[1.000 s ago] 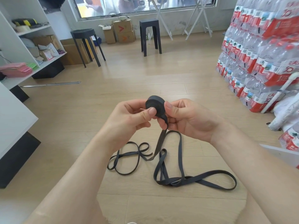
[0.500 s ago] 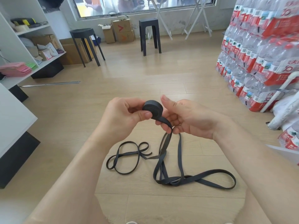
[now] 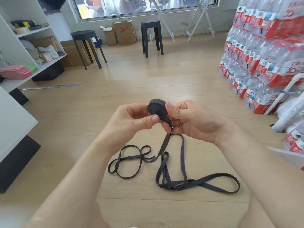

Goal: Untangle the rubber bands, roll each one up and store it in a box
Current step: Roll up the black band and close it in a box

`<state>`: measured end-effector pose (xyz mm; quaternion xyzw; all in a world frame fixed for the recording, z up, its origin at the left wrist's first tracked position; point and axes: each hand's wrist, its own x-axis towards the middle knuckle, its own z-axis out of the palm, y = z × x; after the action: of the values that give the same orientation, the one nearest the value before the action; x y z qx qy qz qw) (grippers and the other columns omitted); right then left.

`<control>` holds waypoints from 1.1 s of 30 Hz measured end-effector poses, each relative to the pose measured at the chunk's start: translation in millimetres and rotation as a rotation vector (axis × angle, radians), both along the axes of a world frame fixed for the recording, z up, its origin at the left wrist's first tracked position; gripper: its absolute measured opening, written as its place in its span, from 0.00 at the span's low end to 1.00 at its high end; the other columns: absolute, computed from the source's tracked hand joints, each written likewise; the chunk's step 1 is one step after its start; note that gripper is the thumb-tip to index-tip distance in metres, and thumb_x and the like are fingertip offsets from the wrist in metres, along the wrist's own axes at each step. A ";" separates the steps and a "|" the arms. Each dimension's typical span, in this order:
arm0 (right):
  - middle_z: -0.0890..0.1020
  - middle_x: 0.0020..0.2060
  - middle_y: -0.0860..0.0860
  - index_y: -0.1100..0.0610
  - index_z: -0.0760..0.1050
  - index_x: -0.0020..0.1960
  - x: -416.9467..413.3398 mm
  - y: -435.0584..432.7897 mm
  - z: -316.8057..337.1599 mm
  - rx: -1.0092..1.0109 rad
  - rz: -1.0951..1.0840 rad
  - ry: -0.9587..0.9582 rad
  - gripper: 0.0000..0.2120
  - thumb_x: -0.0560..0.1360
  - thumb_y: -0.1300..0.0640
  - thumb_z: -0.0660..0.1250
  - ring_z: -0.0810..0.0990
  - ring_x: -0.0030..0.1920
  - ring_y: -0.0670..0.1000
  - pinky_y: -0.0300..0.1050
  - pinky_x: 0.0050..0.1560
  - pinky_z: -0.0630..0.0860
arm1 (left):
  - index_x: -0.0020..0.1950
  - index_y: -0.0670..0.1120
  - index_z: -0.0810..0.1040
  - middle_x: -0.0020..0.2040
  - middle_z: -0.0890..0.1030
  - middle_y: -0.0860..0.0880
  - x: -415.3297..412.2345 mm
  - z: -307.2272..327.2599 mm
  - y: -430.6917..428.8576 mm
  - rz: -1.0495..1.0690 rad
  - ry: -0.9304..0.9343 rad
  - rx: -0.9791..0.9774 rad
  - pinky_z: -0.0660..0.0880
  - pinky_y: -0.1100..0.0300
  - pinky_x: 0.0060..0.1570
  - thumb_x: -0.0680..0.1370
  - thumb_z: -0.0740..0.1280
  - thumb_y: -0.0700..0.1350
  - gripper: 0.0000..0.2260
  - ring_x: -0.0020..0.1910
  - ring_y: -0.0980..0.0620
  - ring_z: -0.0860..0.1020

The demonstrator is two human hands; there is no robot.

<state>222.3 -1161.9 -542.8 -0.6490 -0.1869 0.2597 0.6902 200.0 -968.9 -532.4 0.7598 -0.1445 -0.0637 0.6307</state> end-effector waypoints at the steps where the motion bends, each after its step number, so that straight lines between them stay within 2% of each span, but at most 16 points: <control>1: 0.79 0.36 0.55 0.56 0.83 0.43 -0.3 0.0 -0.3 0.018 0.010 0.009 0.17 0.72 0.43 0.66 0.76 0.37 0.50 0.41 0.38 0.68 | 0.48 0.46 0.83 0.42 0.84 0.45 -0.4 -1.0 -2.5 -0.004 0.013 -0.026 0.76 0.61 0.45 0.68 0.72 0.45 0.10 0.44 0.51 0.79; 4: 0.80 0.38 0.55 0.57 0.82 0.46 -0.9 1.0 1.2 -0.009 0.042 0.036 0.19 0.75 0.42 0.63 0.78 0.40 0.50 0.41 0.40 0.70 | 0.43 0.46 0.83 0.35 0.84 0.48 -0.2 -2.4 -5.5 0.063 -0.065 -0.034 0.74 0.63 0.43 0.67 0.72 0.45 0.06 0.39 0.54 0.80; 6: 0.82 0.40 0.54 0.58 0.82 0.49 -1.3 0.8 4.2 -0.109 0.045 0.035 0.25 0.75 0.37 0.61 0.79 0.42 0.50 0.41 0.40 0.72 | 0.41 0.50 0.83 0.33 0.83 0.52 1.9 -0.5 -2.2 0.136 -0.123 0.043 0.74 0.64 0.43 0.68 0.73 0.43 0.04 0.36 0.58 0.80; 9: 0.82 0.38 0.53 0.60 0.82 0.48 -1.9 -0.2 8.2 -0.233 0.003 0.026 0.31 0.71 0.33 0.58 0.78 0.38 0.49 0.40 0.38 0.72 | 0.38 0.55 0.82 0.31 0.82 0.58 2.7 2.0 -0.2 0.172 -0.191 0.234 0.74 0.70 0.39 0.70 0.74 0.36 0.13 0.33 0.63 0.78; 13: 0.82 0.35 0.53 0.60 0.82 0.46 -3.5 -0.9 9.7 -0.300 -0.007 -0.009 0.31 0.70 0.33 0.59 0.78 0.35 0.48 0.40 0.36 0.69 | 0.37 0.59 0.81 0.34 0.84 0.56 1.6 3.8 0.2 0.170 -0.219 0.336 0.76 0.64 0.42 0.70 0.74 0.36 0.16 0.35 0.59 0.79; 16: 0.81 0.34 0.52 0.61 0.82 0.45 -3.6 -0.6 9.4 -0.343 -0.023 -0.050 0.31 0.69 0.33 0.60 0.77 0.35 0.47 0.39 0.36 0.68 | 0.36 0.62 0.80 0.33 0.82 0.59 3.7 3.8 2.7 0.188 -0.260 0.428 0.75 0.65 0.40 0.69 0.75 0.37 0.18 0.34 0.59 0.78; 19: 0.81 0.34 0.52 0.60 0.82 0.44 -4.2 1.9 6.5 -0.365 -0.043 -0.086 0.30 0.68 0.33 0.61 0.77 0.35 0.47 0.38 0.34 0.67 | 0.37 0.60 0.80 0.34 0.82 0.54 4.7 2.0 2.2 0.188 -0.292 0.512 0.75 0.63 0.42 0.69 0.75 0.38 0.15 0.36 0.55 0.78; 21: 0.81 0.34 0.53 0.60 0.81 0.42 -4.0 4.2 3.6 -0.363 -0.060 -0.102 0.28 0.68 0.34 0.63 0.76 0.35 0.48 0.39 0.34 0.67 | 0.40 0.54 0.83 0.35 0.82 0.50 5.4 0.8 1.3 0.173 -0.308 0.562 0.77 0.56 0.45 0.69 0.75 0.38 0.10 0.40 0.49 0.80; 24: 0.81 0.34 0.53 0.57 0.82 0.40 -2.7 6.2 -0.2 -0.343 -0.079 -0.101 0.24 0.70 0.36 0.65 0.77 0.35 0.48 0.39 0.35 0.67 | 0.43 0.49 0.84 0.37 0.81 0.50 5.3 0.3 1.7 0.149 -0.351 0.614 0.75 0.53 0.45 0.70 0.74 0.37 0.07 0.40 0.49 0.79; 27: 0.81 0.33 0.53 0.59 0.82 0.43 -1.3 5.0 -0.9 -0.272 -0.069 -0.053 0.22 0.70 0.39 0.65 0.77 0.34 0.48 0.36 0.34 0.69 | 0.43 0.51 0.82 0.38 0.81 0.51 5.5 -1.0 1.6 0.160 -0.326 0.530 0.77 0.57 0.46 0.70 0.74 0.37 0.09 0.40 0.53 0.78; 29: 0.81 0.33 0.53 0.60 0.81 0.45 -0.6 2.9 -0.5 -0.200 -0.051 -0.008 0.22 0.70 0.40 0.66 0.76 0.34 0.48 0.36 0.34 0.69 | 0.44 0.54 0.82 0.39 0.82 0.51 4.4 -1.1 1.3 0.160 -0.216 0.368 0.76 0.61 0.45 0.71 0.74 0.38 0.10 0.40 0.58 0.78; 31: 0.80 0.34 0.54 0.61 0.81 0.46 0.7 0.8 -0.6 -0.127 -0.034 0.031 0.21 0.71 0.41 0.67 0.76 0.35 0.49 0.38 0.36 0.69 | 0.47 0.51 0.83 0.43 0.84 0.47 4.4 -1.8 1.3 0.106 -0.084 0.186 0.76 0.59 0.48 0.70 0.74 0.43 0.07 0.45 0.54 0.79; 33: 0.80 0.37 0.56 0.61 0.81 0.47 1.7 -0.5 -1.3 -0.051 -0.017 0.065 0.20 0.73 0.43 0.68 0.77 0.37 0.50 0.38 0.36 0.71 | 0.49 0.48 0.84 0.44 0.84 0.44 4.3 -5.3 0.7 0.019 0.048 0.011 0.75 0.59 0.45 0.68 0.75 0.47 0.11 0.45 0.50 0.79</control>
<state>224.0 -1162.5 -544.1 -0.6591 -0.1520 0.2793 0.6815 204.4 -968.2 -537.8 0.7628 -0.1215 -0.0766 0.6305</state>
